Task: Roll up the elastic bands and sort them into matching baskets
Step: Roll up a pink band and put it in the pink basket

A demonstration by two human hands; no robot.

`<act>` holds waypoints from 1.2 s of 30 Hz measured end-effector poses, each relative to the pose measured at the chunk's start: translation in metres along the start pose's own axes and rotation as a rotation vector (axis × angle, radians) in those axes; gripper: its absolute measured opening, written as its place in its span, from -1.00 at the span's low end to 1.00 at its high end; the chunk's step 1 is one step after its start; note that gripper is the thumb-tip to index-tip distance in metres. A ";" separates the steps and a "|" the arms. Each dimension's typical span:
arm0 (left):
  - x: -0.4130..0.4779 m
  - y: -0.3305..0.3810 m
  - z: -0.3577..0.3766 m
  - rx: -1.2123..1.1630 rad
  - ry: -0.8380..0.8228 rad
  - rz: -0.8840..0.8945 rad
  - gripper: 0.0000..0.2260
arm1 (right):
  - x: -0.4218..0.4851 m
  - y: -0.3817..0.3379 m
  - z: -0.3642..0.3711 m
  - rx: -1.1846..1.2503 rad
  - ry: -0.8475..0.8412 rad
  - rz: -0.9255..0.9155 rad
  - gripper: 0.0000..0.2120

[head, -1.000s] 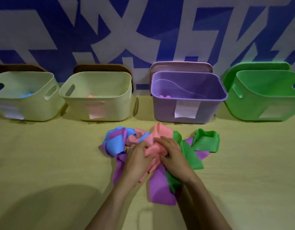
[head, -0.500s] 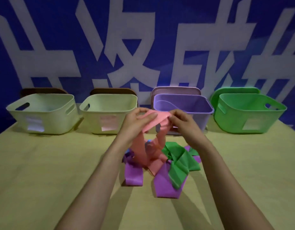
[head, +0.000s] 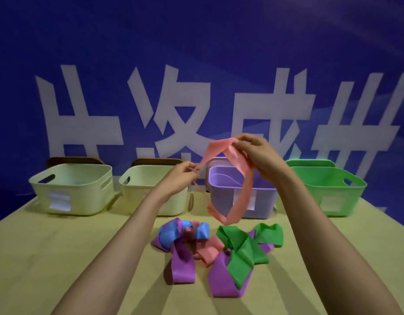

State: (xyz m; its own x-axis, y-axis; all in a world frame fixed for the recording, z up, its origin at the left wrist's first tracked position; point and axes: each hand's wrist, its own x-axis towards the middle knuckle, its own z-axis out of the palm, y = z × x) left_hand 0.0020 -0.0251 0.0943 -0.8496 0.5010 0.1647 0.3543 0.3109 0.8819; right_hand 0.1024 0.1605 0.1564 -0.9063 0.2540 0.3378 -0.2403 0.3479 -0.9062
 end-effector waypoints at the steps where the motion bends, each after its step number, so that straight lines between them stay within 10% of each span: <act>1: 0.002 -0.005 0.002 0.015 0.001 -0.044 -0.83 | 0.001 0.001 -0.001 0.017 0.001 0.005 -0.81; 10: -0.009 -0.032 0.012 -0.690 -0.156 -0.283 -0.87 | 0.019 0.034 -0.014 0.007 0.237 0.046 -0.77; 16: -0.013 -0.048 -0.010 -1.276 -0.311 -0.120 -0.25 | 0.013 0.061 -0.016 -0.182 0.295 0.113 -0.68; 28: -0.012 0.010 0.008 -0.832 -0.187 0.030 -0.40 | -0.025 0.077 0.004 -0.352 -0.172 0.267 -0.62; 36: -0.008 0.021 0.020 -0.716 -0.195 0.004 -0.54 | -0.033 0.058 0.021 0.127 -0.119 0.003 -0.69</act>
State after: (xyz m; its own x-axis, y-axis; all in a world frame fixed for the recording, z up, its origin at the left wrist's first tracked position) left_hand 0.0239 -0.0067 0.1032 -0.7404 0.6563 0.1454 -0.0412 -0.2601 0.9647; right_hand 0.1107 0.1531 0.0870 -0.9399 0.1437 0.3098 -0.2731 0.2286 -0.9344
